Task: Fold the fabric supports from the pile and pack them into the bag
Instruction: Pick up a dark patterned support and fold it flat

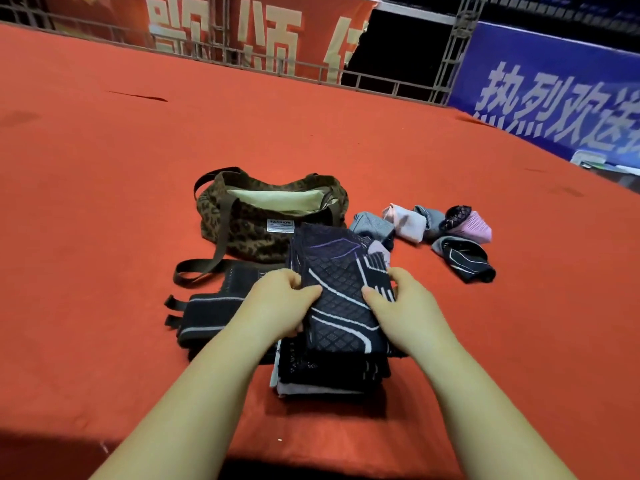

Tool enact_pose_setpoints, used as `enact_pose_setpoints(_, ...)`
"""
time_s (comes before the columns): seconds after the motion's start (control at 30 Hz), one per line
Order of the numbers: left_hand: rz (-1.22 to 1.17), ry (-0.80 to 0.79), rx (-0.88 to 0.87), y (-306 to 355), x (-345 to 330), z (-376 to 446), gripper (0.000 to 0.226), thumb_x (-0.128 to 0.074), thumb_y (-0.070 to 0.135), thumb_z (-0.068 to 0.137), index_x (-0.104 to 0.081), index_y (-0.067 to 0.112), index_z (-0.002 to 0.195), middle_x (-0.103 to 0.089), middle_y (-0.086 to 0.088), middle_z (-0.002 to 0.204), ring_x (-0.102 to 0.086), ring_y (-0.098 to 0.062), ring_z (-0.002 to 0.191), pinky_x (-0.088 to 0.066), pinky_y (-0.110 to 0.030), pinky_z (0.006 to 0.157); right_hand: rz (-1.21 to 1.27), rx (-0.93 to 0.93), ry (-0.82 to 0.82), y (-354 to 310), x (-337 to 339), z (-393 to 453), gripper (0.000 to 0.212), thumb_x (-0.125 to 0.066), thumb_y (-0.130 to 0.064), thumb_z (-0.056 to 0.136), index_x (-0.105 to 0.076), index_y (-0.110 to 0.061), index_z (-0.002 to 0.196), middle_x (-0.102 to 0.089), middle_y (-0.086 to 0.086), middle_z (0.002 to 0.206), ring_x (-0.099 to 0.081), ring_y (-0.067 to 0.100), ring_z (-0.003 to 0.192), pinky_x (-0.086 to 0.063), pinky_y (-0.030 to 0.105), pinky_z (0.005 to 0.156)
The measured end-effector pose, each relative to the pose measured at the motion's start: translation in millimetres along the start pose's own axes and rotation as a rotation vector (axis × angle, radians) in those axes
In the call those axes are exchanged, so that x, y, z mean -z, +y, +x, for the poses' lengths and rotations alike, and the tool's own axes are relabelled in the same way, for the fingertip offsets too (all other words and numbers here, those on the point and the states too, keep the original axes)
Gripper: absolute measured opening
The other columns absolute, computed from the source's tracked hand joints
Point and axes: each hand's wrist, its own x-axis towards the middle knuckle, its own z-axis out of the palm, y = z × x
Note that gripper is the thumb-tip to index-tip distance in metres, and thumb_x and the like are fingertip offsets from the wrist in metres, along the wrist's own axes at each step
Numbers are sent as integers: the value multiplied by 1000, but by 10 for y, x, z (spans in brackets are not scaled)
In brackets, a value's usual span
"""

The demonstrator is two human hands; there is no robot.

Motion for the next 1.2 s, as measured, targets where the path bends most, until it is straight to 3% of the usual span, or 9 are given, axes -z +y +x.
enact_pose_setpoints(0.13,158,100,-15,-96,-5,-34,28,-60,35,86,-64,7,85,-66,0,75,-63,-18,76,-48,-29,69,-58,6,49,42,-159,-88,42,-55,-41,89,-50,-23,126,-67,3,112,-59,26,108,-47,33,86)
enact_pose_setpoints(0.2,176,106,-35,-70,25,-70,27,-58,32,87,-64,6,88,-68,-3,82,-63,-20,84,-46,-31,73,-37,2,49,45,-172,-100,42,-57,-43,87,-52,-24,124,-68,0,109,-61,24,104,-48,32,84)
enact_pose_setpoints(0.37,118,41,-72,10,119,-115,12,-57,28,86,-63,18,90,-62,4,73,-55,-12,63,-44,-28,57,56,17,55,56,-127,-150,31,-59,-43,86,-56,-29,113,-68,-8,97,-63,17,95,-45,27,76)
enact_pose_setpoints(0.57,244,15,-37,-124,12,-153,16,-56,29,88,-56,22,102,-53,11,71,-55,-16,79,-37,-28,65,-10,4,46,137,-198,-204,33,-60,-46,84,-55,-25,109,-70,-5,96,-64,19,95,-49,32,78)
enact_pose_setpoints(0.67,224,17,-58,-118,33,-185,15,-57,32,88,-57,17,90,-55,8,69,-56,-17,75,-41,-29,65,53,13,47,151,-158,-225,23,-63,-43,84,-55,-27,99,-68,-8,84,-64,15,84,-43,28,68)
enact_pose_setpoints(0.73,196,15,-48,-101,61,-200,31,-57,37,88,-49,12,71,-60,0,70,-58,-21,72,-44,-32,68,76,4,34,163,-132,-230,18,-63,-41,84,-54,-27,91,-63,-10,71,-61,11,74,-39,27,60)
enact_pose_setpoints(0.87,167,-2,26,-136,42,-212,47,-57,39,89,-37,16,53,-48,0,51,-45,-18,53,-35,-29,57,49,-19,-5,206,-117,-234,21,-61,-40,85,-54,-21,78,-49,-7,54,-48,7,55,-30,25,50)
enact_pose_setpoints(1.07,285,75,-30,-134,28,-182,51,-49,43,93,-34,15,53,-44,0,54,-44,-20,58,-30,-31,55,50,-16,43,172,-134,-155,26,-61,-40,85,-56,-16,75,-52,-5,58,-51,13,61,-36,28,56)
enact_pose_setpoints(1.2,406,104,-26,-123,33,-108,52,-43,46,95,-38,16,54,-47,0,60,-50,-26,73,-36,-32,65,-8,-52,59,186,-195,-119,39,-57,-44,86,-49,-11,67,-54,-2,61,-53,23,69,-41,34,63)
